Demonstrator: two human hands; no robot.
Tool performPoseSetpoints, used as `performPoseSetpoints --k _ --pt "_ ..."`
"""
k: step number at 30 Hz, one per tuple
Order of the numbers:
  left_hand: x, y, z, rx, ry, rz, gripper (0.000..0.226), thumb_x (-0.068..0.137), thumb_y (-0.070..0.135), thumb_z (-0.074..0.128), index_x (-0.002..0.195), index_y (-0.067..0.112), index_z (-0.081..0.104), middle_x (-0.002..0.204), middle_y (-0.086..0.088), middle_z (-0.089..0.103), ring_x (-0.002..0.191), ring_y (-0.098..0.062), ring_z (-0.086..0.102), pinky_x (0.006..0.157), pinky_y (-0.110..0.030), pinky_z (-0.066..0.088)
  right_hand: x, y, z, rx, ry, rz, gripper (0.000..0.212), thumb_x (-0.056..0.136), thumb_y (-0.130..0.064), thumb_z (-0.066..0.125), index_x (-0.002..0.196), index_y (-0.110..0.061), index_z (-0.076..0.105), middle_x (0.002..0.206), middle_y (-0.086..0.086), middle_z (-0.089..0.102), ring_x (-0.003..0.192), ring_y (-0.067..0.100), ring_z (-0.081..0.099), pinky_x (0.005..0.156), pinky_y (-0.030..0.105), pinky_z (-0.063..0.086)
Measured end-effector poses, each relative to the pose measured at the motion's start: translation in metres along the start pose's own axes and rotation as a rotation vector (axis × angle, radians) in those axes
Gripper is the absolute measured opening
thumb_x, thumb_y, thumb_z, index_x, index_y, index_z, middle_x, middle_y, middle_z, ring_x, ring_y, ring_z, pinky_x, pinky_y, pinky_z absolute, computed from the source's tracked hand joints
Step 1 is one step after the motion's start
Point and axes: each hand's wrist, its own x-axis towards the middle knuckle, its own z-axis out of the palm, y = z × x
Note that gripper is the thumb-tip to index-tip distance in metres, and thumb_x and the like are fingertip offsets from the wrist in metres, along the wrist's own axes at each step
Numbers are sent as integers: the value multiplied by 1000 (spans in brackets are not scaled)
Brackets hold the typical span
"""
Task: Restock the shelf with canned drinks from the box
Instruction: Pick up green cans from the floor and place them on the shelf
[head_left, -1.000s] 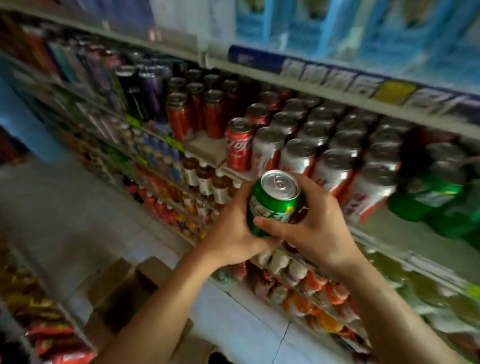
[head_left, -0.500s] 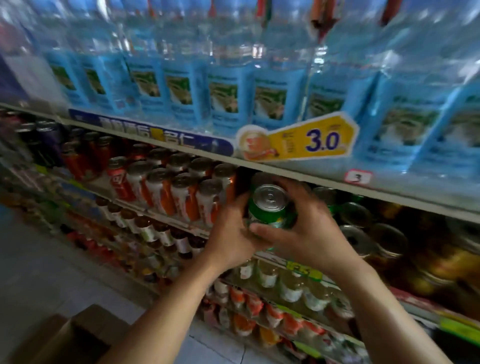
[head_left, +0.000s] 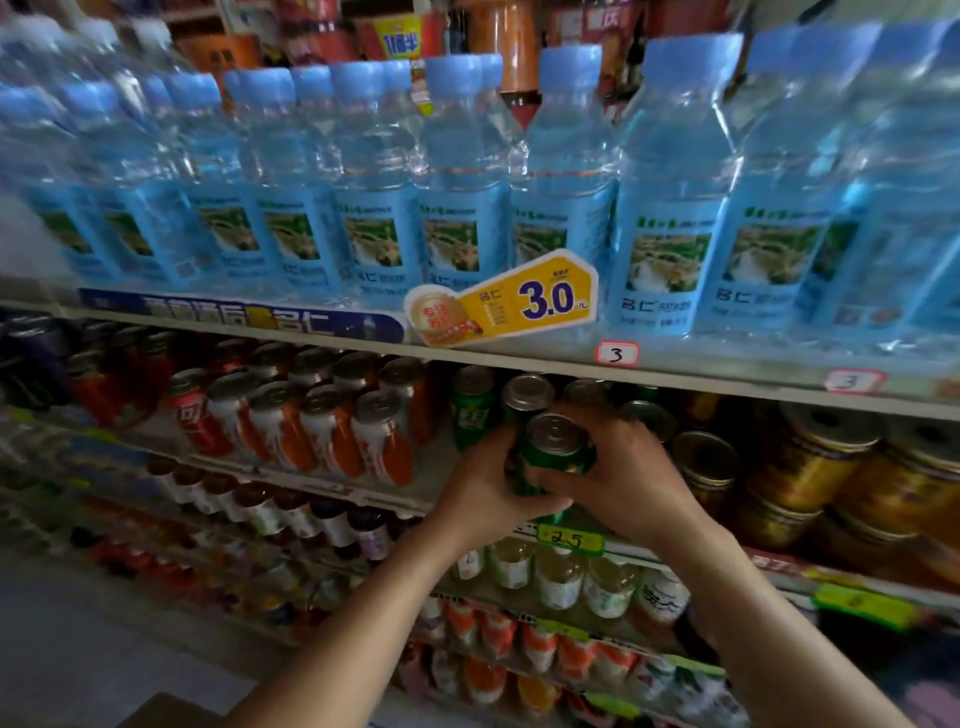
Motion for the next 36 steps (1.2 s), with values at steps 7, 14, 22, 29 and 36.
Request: performPoseSetpoints --k 7,14,22,29,36 --pt "-3 -14 5 25 -46 -88 50 68 37 82 113 34 60 104 6 73 98 -10 69 86 -47 57 -1 12 9 -61 -29 34 63 64 -57 74 123 -44 53 112 -15 71 102 11 67 78 38 57" --pt "-1 -14 8 8 -57 -73 47 74 24 83 109 42 58 103 8 72 95 -6 68 86 -42 57 -2 13 11 -36 5 66 61 66 -50 81 121 -38 58 110 -13 71 100 12 67 79 36 57" --pt "2 -12 14 -65 -109 -81 52 79 21 79 122 39 56 107 6 71 100 -9 68 90 -42 57 -5 16 6 -34 59 64 67 68 -44 83 128 -27 60 138 -6 45 123 16 54 99 34 50" --pt "0 -5 19 -99 -129 -61 47 83 15 76 120 34 54 106 10 70 99 -4 68 90 -35 57 -4 20 1 -73 41 61 69 70 -42 83 131 -22 58 139 -2 52 122 18 55 95 30 50" --pt "-4 -10 26 -134 -58 -57 46 80 24 78 116 43 57 107 9 72 102 -9 69 89 -38 57 -6 22 5 -80 43 45 71 73 -41 79 136 -22 54 145 -2 47 127 20 53 96 38 52"
